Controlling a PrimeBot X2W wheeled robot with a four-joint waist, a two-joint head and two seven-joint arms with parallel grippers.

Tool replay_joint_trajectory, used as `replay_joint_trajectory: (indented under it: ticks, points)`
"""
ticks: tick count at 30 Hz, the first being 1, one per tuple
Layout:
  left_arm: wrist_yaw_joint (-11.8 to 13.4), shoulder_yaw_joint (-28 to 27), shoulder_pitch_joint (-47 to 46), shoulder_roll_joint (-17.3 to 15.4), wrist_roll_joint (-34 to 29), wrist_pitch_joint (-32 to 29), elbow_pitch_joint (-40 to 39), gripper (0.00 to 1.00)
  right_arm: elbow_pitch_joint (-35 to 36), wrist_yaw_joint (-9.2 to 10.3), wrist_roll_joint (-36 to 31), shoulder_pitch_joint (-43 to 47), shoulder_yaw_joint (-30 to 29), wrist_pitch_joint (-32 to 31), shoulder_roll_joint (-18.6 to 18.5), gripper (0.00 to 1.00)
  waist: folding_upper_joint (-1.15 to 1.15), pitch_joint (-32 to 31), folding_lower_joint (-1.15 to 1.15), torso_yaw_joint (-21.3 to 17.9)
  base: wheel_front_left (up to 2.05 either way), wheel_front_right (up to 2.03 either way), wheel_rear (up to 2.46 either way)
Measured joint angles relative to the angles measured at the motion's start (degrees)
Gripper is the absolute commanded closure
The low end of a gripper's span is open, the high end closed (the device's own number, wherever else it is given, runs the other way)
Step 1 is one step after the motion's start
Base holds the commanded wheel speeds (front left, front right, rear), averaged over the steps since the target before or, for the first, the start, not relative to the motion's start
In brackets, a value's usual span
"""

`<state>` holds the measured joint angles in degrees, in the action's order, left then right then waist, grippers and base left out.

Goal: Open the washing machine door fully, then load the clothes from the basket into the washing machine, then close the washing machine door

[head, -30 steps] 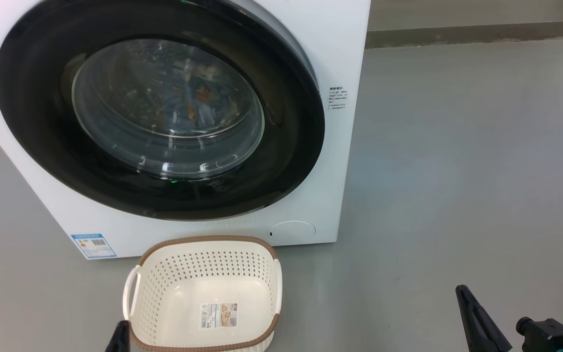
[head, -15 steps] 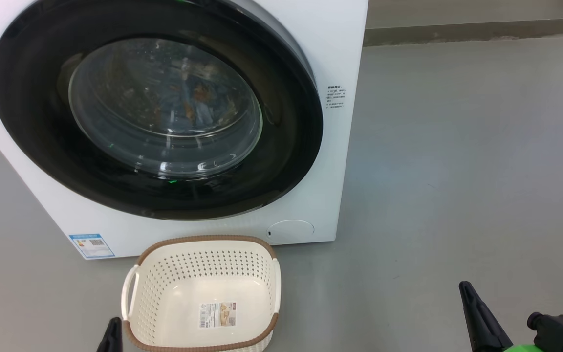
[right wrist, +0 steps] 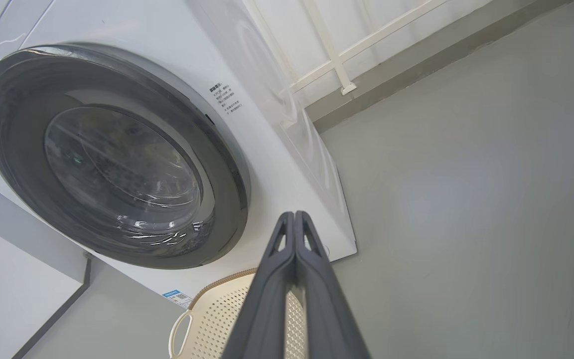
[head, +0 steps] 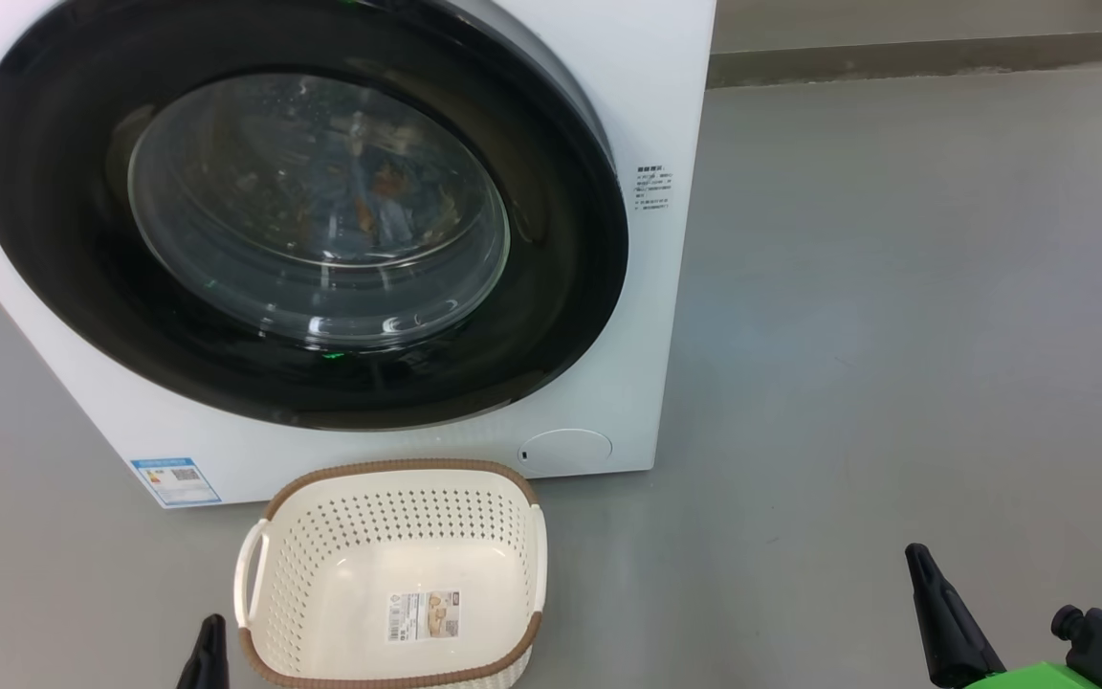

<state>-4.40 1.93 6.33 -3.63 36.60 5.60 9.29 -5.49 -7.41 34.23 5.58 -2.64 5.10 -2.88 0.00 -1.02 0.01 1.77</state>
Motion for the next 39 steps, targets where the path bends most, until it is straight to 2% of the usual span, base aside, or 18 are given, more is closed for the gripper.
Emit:
replay_joint_trajectory:
  ticks: [39]
  points:
    - [-1.0, -3.0, -4.2, 0.6, 25.2, -5.6, 2.8, 1.00, -4.5, 0.01, 27.2, -3.6, -1.5, -4.5, -0.3, 1.00, 0.00, 0.6, 0.00, -0.8, 0.00, 0.00, 0.00]
